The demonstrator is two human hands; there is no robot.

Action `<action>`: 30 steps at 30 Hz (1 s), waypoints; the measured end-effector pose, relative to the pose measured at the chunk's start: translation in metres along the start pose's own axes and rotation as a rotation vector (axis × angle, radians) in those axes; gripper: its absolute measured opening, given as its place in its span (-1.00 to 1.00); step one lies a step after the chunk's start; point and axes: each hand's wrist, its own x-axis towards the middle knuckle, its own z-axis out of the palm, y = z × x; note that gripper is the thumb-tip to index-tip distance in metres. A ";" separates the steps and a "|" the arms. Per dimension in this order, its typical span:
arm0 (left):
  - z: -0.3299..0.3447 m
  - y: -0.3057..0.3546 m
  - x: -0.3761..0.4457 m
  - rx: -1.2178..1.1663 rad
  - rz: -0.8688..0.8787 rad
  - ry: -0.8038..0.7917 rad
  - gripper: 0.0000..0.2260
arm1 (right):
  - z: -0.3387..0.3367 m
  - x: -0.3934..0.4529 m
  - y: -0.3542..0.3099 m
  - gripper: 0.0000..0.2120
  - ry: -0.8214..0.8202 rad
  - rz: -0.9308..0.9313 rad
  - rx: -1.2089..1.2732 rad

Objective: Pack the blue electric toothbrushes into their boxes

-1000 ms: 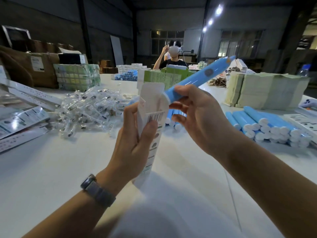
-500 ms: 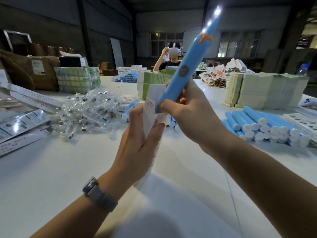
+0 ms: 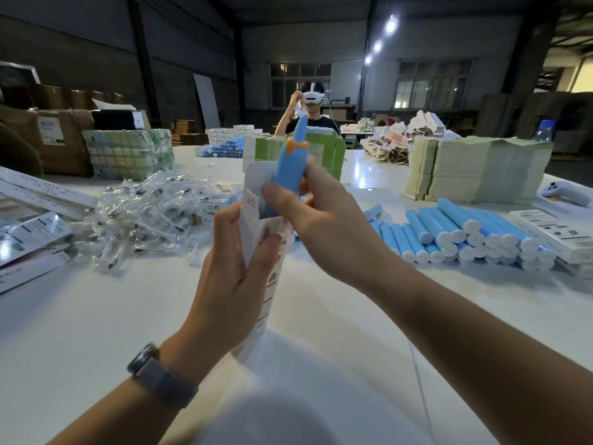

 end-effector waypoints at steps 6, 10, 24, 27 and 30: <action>0.000 -0.004 0.001 -0.026 -0.044 0.028 -0.81 | -0.001 -0.003 0.000 -0.82 0.049 -0.054 -0.081; 0.000 -0.003 0.000 0.002 -0.031 0.026 -0.82 | -0.002 -0.003 0.000 -0.54 0.026 -0.079 0.053; -0.002 -0.003 0.001 0.047 -0.012 0.087 -0.83 | 0.000 -0.006 0.010 -0.69 0.095 -0.128 0.009; -0.004 -0.001 0.003 0.070 0.000 0.106 -0.81 | 0.003 -0.006 0.014 -0.70 0.006 -0.025 0.126; -0.013 -0.002 0.008 0.130 -0.025 0.139 -0.85 | 0.006 -0.006 0.019 -0.65 -0.049 0.023 0.110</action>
